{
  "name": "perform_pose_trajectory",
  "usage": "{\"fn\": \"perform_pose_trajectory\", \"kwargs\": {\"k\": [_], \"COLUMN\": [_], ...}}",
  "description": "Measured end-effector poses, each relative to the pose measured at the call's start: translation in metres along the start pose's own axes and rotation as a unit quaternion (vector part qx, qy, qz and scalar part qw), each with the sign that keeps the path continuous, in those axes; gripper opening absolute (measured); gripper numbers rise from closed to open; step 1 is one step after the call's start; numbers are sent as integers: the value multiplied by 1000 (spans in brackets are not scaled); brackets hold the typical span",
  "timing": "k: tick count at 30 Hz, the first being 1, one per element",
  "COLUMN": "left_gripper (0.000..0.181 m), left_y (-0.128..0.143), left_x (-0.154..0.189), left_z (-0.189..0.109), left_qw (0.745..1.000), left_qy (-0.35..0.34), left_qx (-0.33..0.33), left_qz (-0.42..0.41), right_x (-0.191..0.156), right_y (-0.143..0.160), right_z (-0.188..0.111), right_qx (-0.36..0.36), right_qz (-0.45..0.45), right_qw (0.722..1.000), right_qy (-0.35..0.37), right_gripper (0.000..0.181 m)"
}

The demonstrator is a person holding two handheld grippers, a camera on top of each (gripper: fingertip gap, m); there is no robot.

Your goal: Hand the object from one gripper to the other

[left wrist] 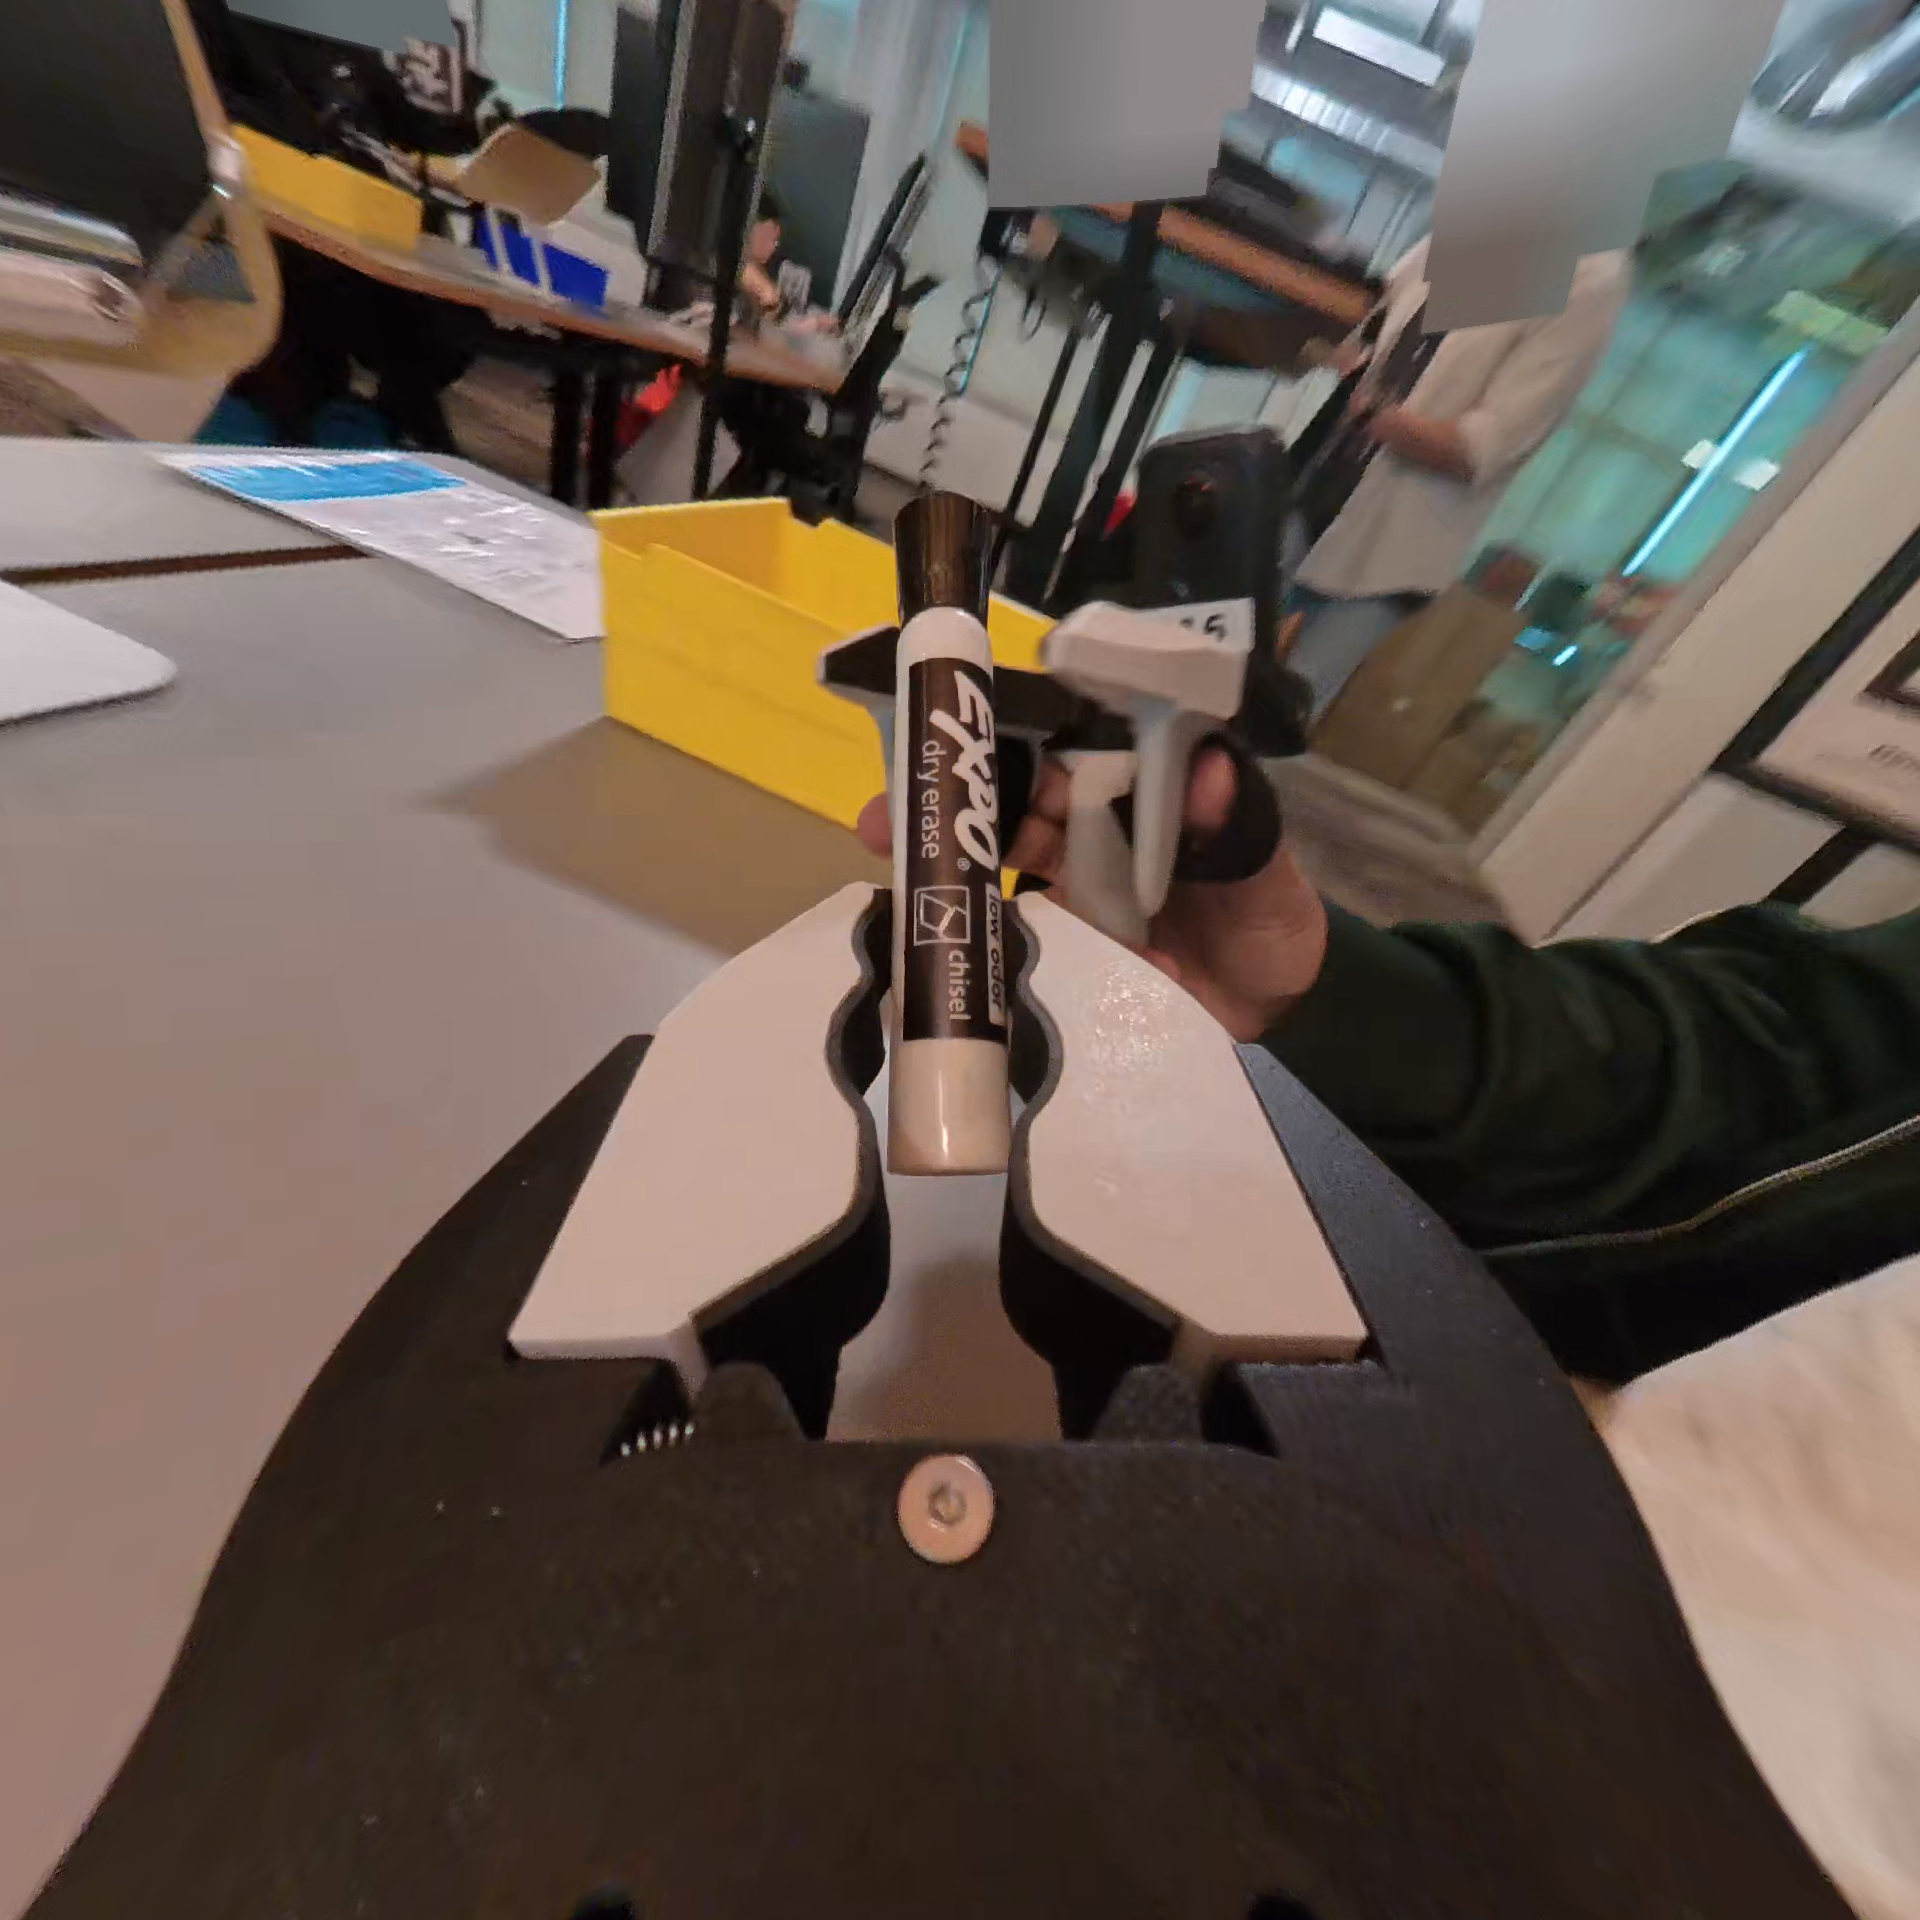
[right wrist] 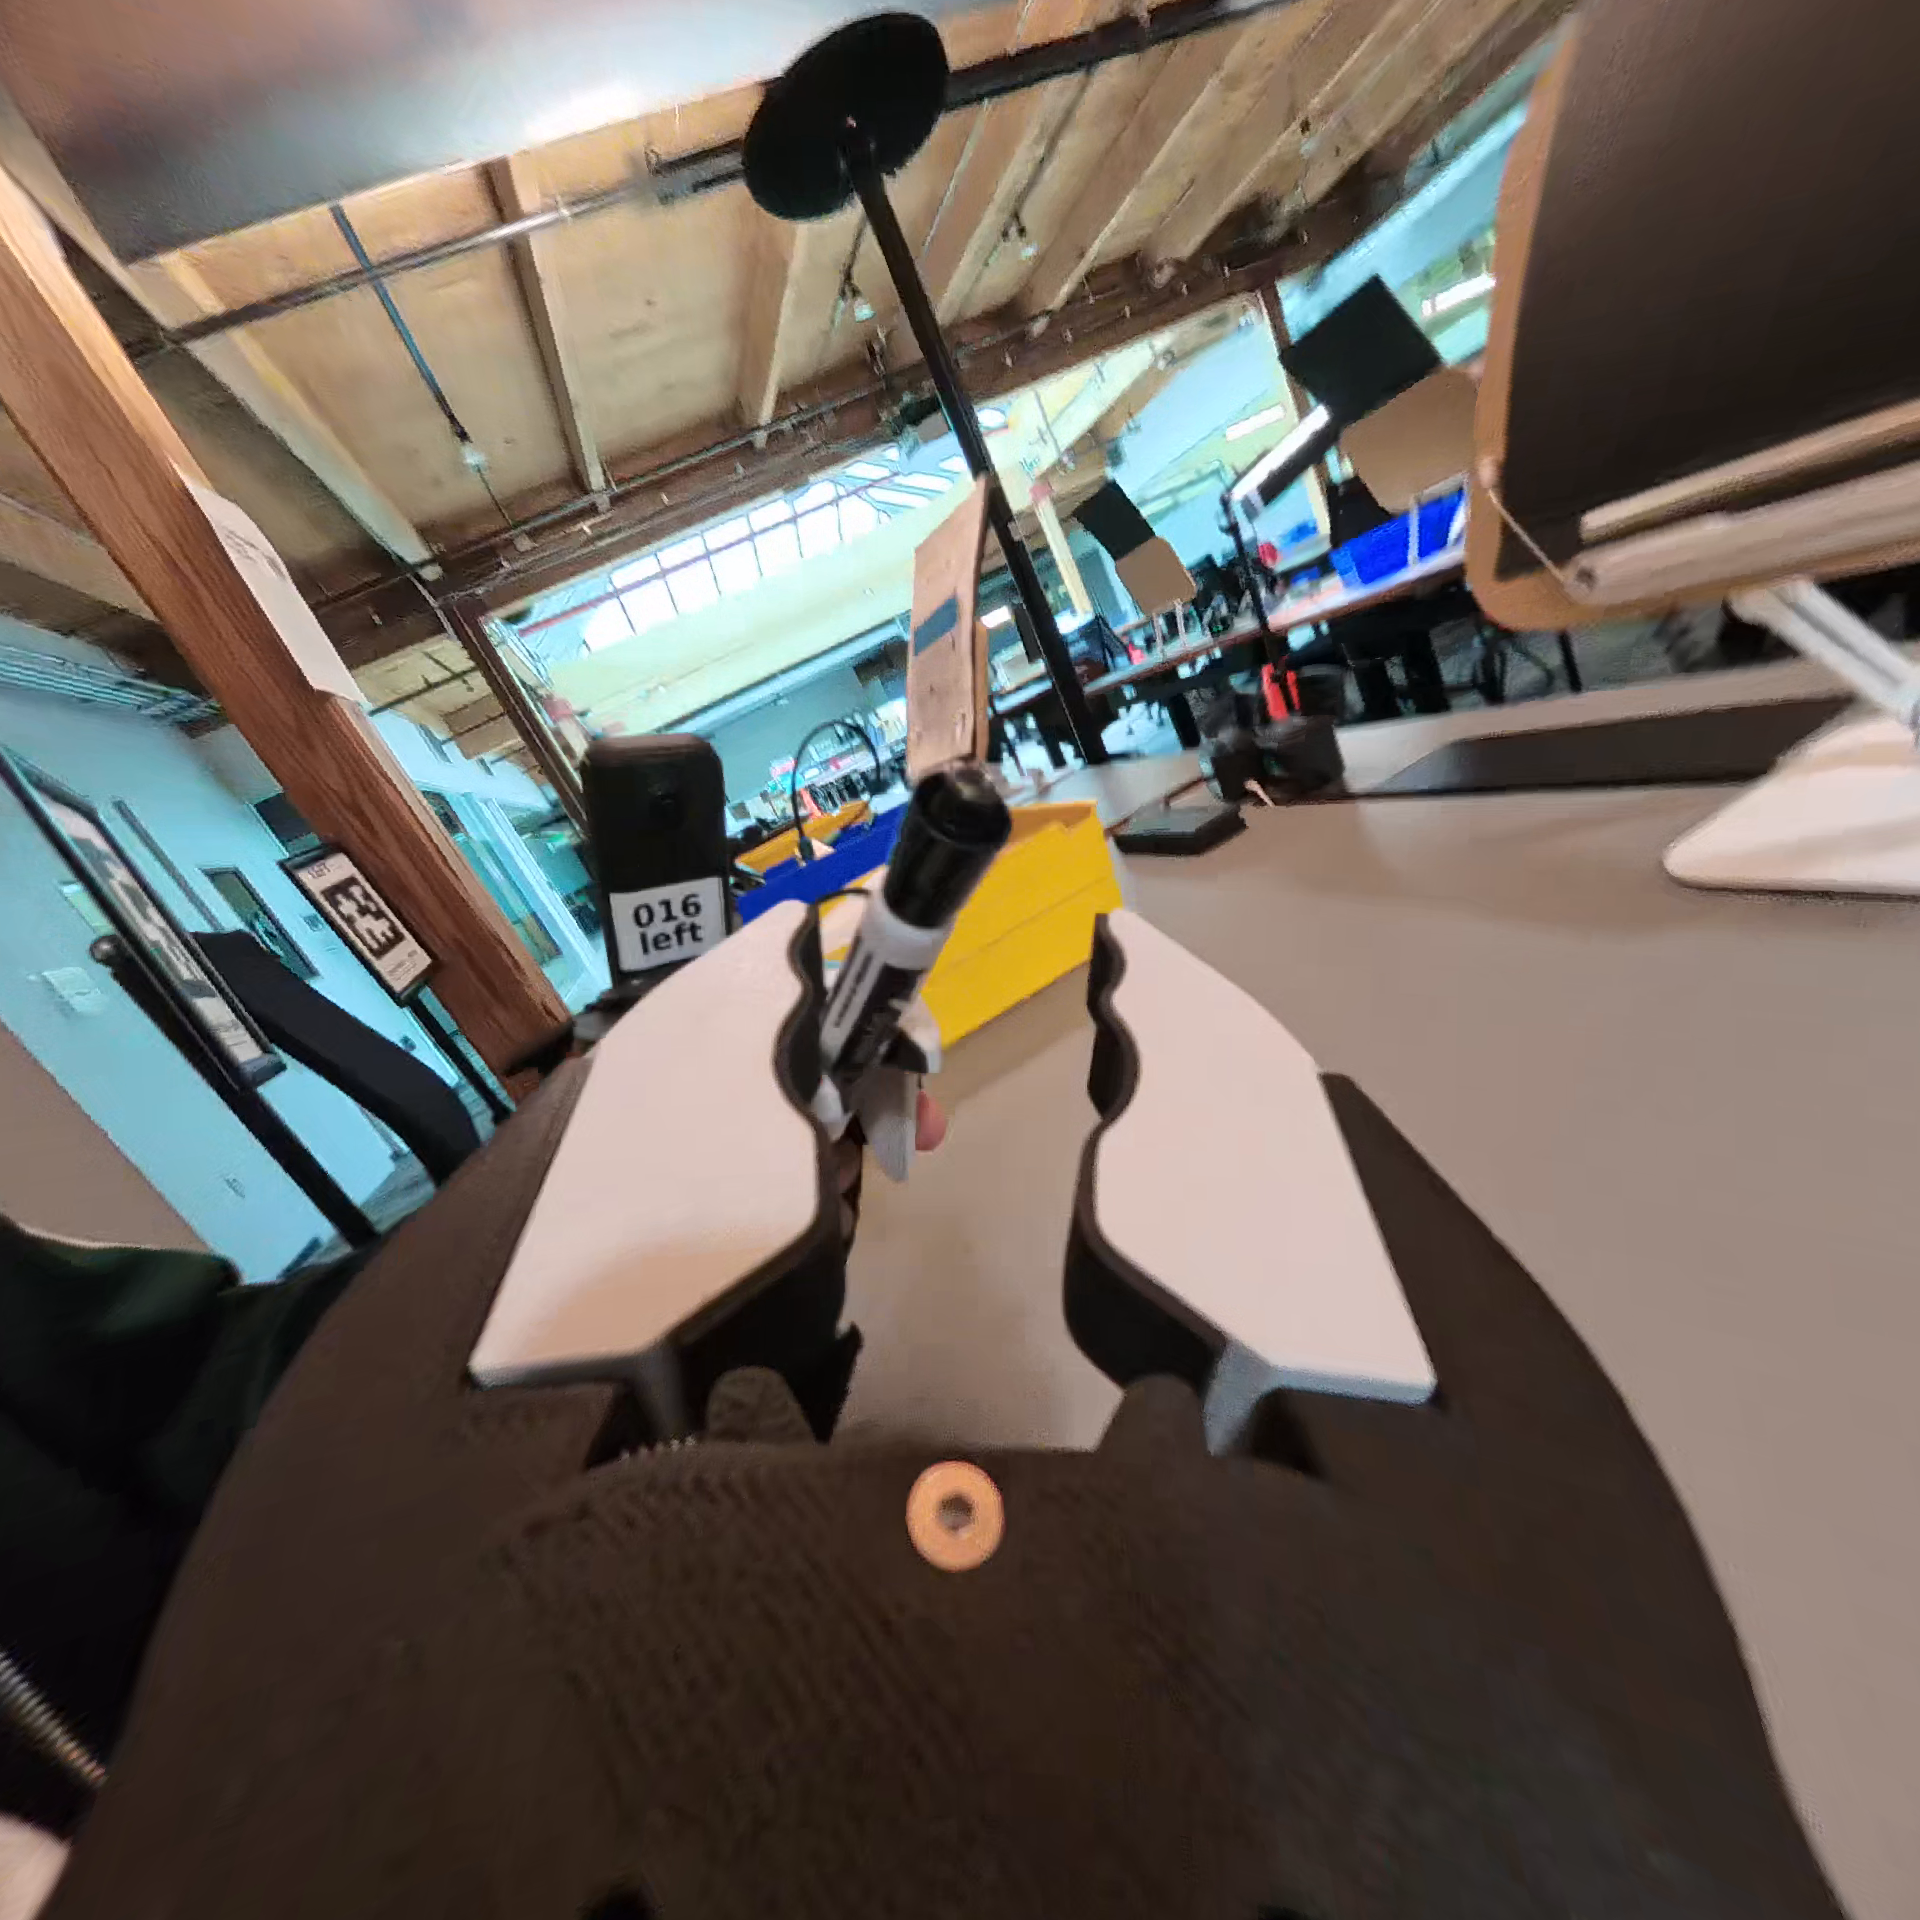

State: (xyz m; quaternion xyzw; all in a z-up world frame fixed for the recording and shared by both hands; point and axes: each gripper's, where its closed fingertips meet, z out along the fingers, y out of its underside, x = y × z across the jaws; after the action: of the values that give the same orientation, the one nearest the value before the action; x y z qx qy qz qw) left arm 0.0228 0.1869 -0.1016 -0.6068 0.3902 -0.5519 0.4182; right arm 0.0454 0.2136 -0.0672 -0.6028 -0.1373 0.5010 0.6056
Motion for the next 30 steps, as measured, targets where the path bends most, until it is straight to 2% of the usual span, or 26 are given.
{"fn": "perform_pose_trajectory", "kwargs": {"k": [1,3,8,13,16,19,21,26,30], "left_gripper": [21,21,21,21,22,63,68,58,43], "left_y": [6,24,50,55,54,48,36,-10,-4], "left_x": [2,3,-1,-1,2,-1,-1,7,5], "left_z": [9,21,31,29,26,22,16,-7,-8], "left_qw": [1000,999,997,996,997,998,999,994,998], "left_qy": [12,21,3,13,19,23,37,62,43], "left_qx": [4,-39,-78,-83,-76,-56,-27,89,53], "left_qz": [-20,-31,-1,0,7,-2,-5,-13,17], "right_x": [5,3,-6,-16,-19,-19,-16,-13,-22], "right_y": [6,10,24,35,33,28,28,41,62], "right_z": [-5,-8,0,7,6,4,1,2,9], "right_qx": [-19,-35,-50,-90,-87,-78,-84,-126,-168], "right_qz": [6,1,0,-86,-99,-109,-117,-166,-207], "right_qw": [1000,999,998,991,991,990,989,978,963], "right_qy": [5,-15,-45,-40,-39,-35,-31,-20,-30], "right_gripper": [39,21,20,18,18,18,19,18,18]}}
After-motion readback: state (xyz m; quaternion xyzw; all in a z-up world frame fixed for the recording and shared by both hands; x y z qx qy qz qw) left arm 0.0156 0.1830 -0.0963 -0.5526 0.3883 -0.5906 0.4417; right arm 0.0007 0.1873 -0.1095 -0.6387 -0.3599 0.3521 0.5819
